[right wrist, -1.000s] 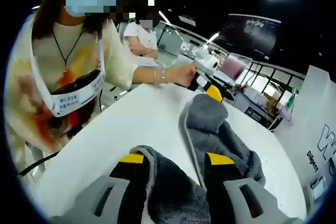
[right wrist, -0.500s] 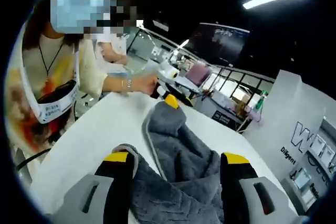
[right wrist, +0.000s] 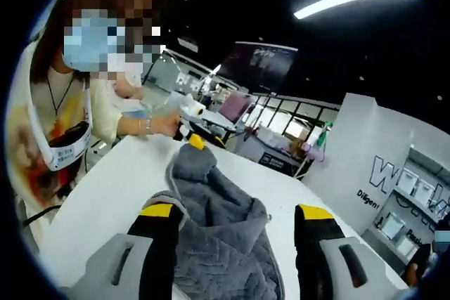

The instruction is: Fold the towel on the table until its edges align and the towel forms a compact rectangular stack.

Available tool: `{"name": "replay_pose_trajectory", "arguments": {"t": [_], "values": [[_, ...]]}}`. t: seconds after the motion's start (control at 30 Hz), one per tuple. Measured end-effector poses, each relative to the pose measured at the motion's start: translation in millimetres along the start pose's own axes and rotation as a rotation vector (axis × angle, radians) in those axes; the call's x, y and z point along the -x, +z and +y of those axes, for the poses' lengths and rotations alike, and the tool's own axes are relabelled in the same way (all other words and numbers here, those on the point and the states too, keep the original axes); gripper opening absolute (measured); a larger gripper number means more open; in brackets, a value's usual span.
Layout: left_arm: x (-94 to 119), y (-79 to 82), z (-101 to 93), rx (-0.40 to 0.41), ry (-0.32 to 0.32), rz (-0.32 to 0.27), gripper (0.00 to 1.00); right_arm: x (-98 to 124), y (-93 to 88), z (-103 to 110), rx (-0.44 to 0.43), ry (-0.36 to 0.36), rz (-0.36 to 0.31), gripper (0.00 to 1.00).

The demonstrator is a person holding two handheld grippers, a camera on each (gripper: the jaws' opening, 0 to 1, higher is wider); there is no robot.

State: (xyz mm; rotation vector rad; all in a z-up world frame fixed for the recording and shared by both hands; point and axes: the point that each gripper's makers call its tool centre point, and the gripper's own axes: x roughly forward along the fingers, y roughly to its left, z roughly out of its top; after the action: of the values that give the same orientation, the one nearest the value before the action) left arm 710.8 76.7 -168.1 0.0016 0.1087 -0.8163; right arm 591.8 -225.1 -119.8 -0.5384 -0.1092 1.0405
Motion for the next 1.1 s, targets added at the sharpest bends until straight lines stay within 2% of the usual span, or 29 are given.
{"name": "replay_pose_trajectory", "arguments": {"t": [0.07, 0.1, 0.27, 0.43, 0.67, 0.83, 1.1], "values": [[-0.1, -0.2, -0.3, 0.001, -0.002, 0.001, 0.89, 0.3, -7.6, 1.4, 0.000, 0.011, 0.029, 0.67], [0.3, -0.3, -1.1, 0.001, -0.003, 0.001, 0.89, 0.7, -16.2, 5.4, 0.016, 0.030, 0.069, 0.67], [0.6, 0.7, -0.8, 0.002, -0.003, -0.001, 0.89, 2.5, -22.8, 8.4, 0.033, 0.044, 0.099, 0.67], [-0.1, -0.1, -2.2, 0.002, -0.008, 0.002, 0.89, 14.6, -29.7, 4.7, 0.055, 0.030, 0.129, 0.69], [0.0, 0.7, -3.1, 0.004, -0.011, -0.002, 0.89, 37.9, -35.5, -9.1, 0.056, -0.017, 0.143, 0.69], [0.0, -0.2, -4.6, 0.005, -0.012, -0.002, 0.89, 58.7, -34.0, -20.2, 0.041, -0.077, 0.111, 0.69], [0.1, -0.6, -3.7, 0.005, -0.011, 0.000, 0.89, 67.6, -41.3, -22.8, 0.013, -0.107, 0.108, 0.69]]}}
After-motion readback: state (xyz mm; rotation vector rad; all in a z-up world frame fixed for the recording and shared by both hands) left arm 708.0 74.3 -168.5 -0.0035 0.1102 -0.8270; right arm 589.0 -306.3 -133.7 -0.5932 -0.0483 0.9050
